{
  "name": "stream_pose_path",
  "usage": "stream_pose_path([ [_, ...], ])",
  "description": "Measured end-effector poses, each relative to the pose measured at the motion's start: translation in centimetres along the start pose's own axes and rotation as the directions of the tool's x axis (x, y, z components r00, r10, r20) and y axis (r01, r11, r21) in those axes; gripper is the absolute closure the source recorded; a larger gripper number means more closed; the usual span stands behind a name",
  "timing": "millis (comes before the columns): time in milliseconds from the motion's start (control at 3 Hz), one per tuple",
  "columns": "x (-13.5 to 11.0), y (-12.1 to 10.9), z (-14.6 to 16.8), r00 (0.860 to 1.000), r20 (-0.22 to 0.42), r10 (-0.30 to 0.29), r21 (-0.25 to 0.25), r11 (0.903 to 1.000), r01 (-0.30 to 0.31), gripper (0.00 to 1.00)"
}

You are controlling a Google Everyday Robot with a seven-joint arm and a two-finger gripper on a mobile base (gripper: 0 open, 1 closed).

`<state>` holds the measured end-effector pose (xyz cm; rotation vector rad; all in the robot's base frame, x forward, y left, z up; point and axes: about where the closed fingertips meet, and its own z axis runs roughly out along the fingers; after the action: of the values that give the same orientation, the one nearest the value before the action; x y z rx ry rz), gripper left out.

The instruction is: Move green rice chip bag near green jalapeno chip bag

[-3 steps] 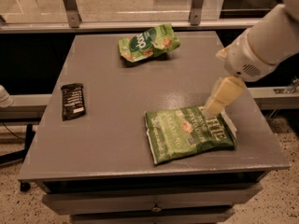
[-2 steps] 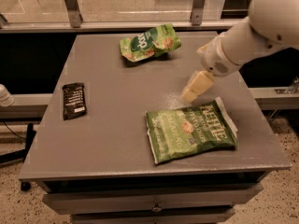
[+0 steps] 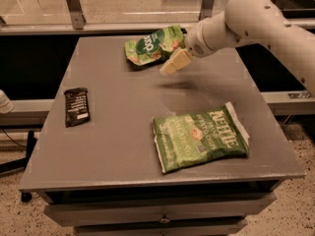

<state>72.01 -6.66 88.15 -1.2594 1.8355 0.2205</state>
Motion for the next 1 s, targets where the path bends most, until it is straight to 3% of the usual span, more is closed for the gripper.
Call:
stream_pose_path([
  [333,-2.4,-3.1,3.1,0.996,0.087,0.035,0.047,0.9981,-0.039,0.00],
  [667,-3.2,-4.6,4.8,0.992,0.117,0.052,0.075,0.9954,-0.061,0.00],
  [1000,-2.3,-5.3,5.7,0.993,0.102,0.060,0.087,0.9939,-0.068,0.19],
])
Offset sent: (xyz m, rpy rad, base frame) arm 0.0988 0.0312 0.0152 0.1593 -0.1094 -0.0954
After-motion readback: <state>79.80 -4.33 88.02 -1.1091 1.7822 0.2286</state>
